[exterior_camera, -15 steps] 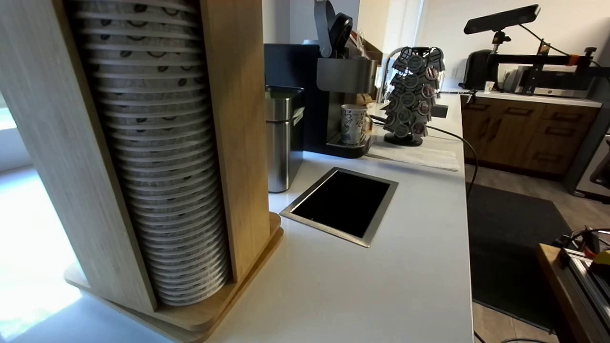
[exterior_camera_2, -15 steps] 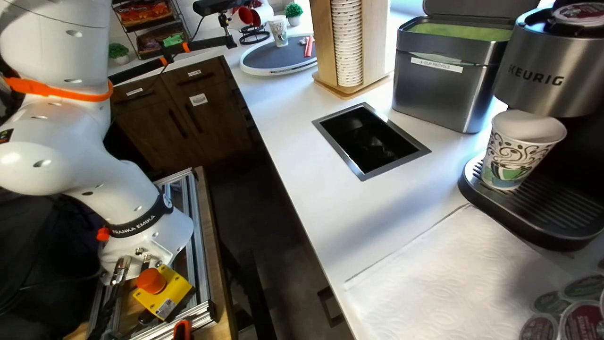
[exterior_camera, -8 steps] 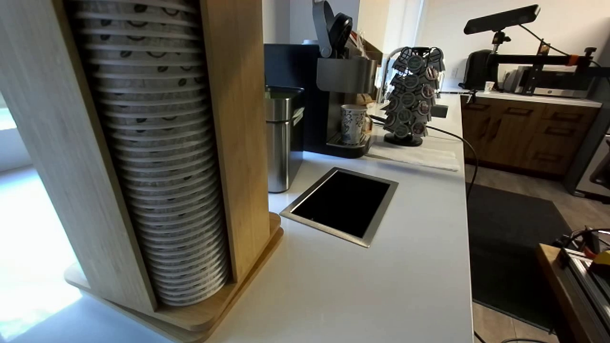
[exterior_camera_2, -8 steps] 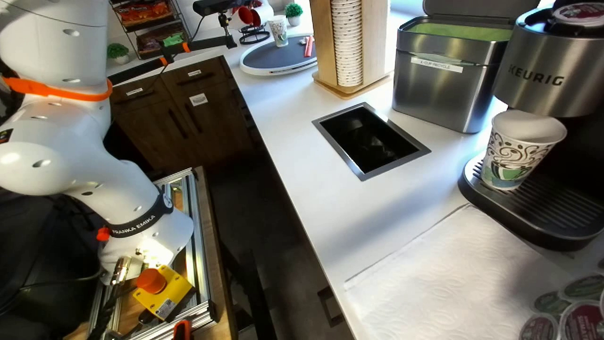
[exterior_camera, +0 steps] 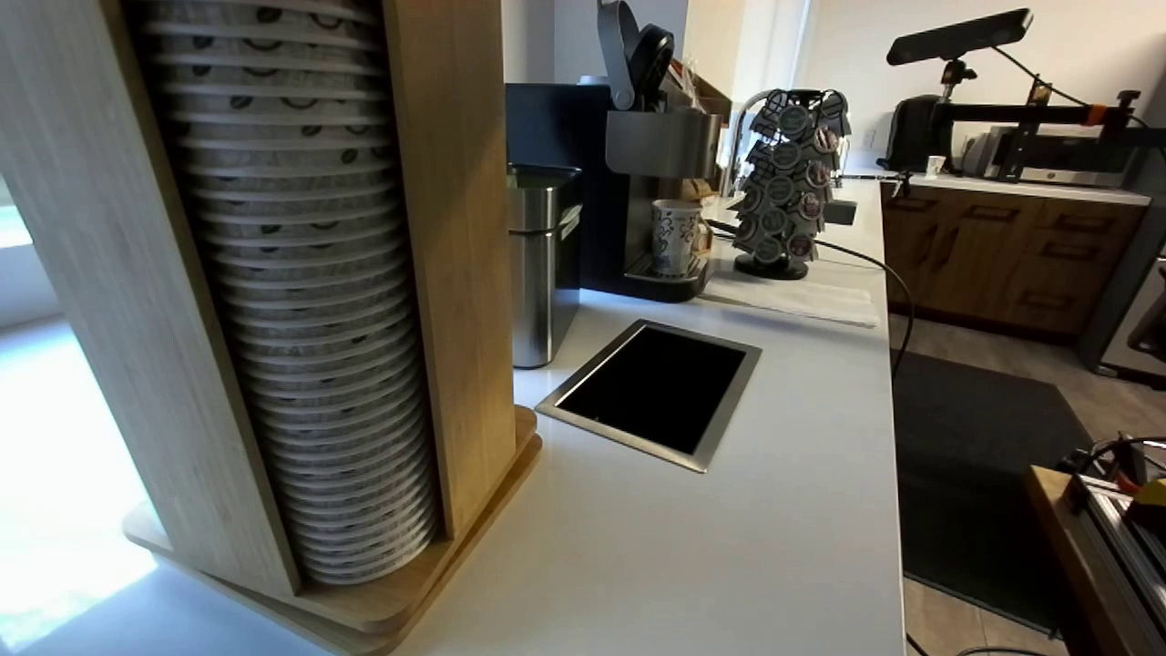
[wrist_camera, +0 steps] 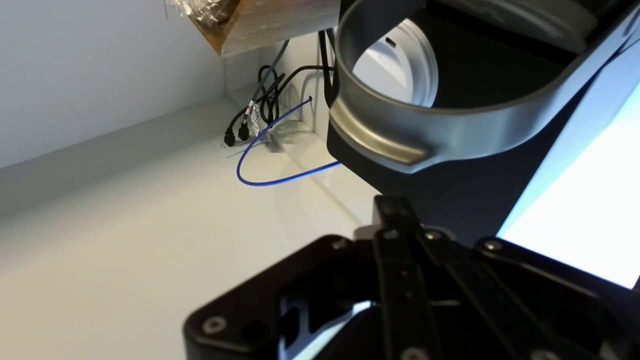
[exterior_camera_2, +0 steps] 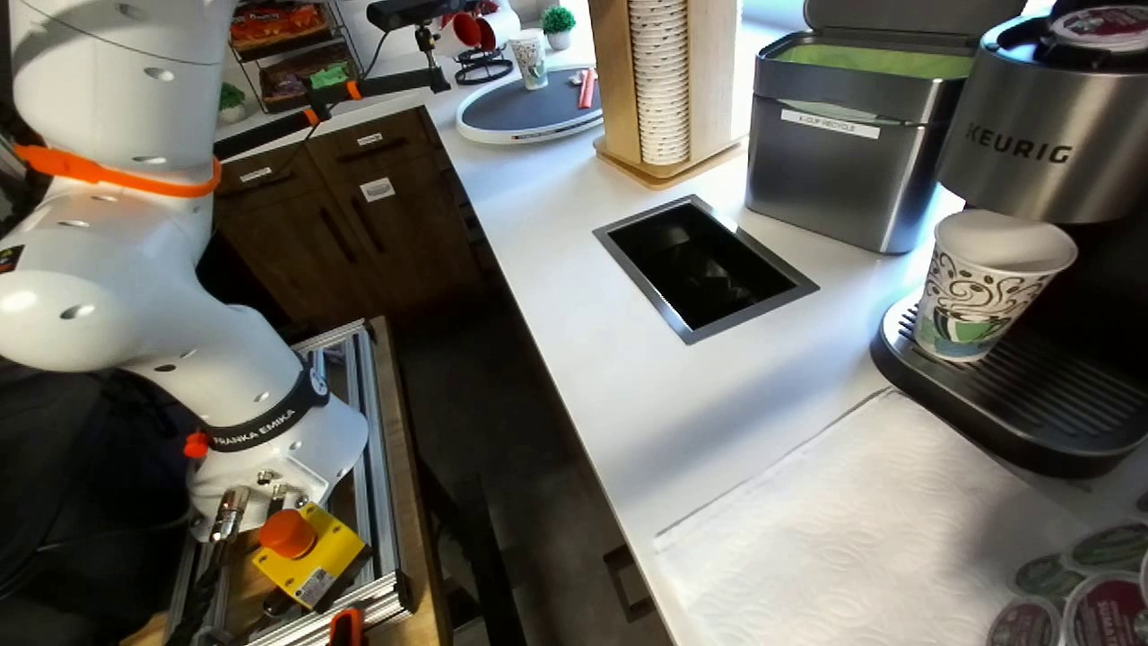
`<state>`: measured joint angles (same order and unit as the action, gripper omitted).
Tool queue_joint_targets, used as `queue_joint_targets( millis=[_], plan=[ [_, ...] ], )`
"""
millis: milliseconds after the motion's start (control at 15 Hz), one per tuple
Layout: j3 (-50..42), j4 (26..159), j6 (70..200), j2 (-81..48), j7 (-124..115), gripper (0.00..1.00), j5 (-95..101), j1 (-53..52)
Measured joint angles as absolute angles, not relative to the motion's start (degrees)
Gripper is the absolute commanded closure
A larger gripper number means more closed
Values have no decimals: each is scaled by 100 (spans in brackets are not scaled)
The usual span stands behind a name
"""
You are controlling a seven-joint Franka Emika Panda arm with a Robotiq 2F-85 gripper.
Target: Close the lid of the coffeemaker
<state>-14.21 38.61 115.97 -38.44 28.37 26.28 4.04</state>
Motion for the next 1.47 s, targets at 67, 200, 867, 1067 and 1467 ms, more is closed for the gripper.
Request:
queue_joint_targets(
  millis=[67,200,867,1067,1467],
  plan=[
    [-1421,3861,11696,-3894,2837,100,2628,428],
    [-1421,3861,11821,-3980,2837,100,2628,477],
    [-1455,3820,11765,-4117,2873,100,2667,564],
    [-1499,3770,11497,-4081,2907,100,2701,528],
    [-1551,3749,10959,-3949,2930,100,2708,491]
  ],
)
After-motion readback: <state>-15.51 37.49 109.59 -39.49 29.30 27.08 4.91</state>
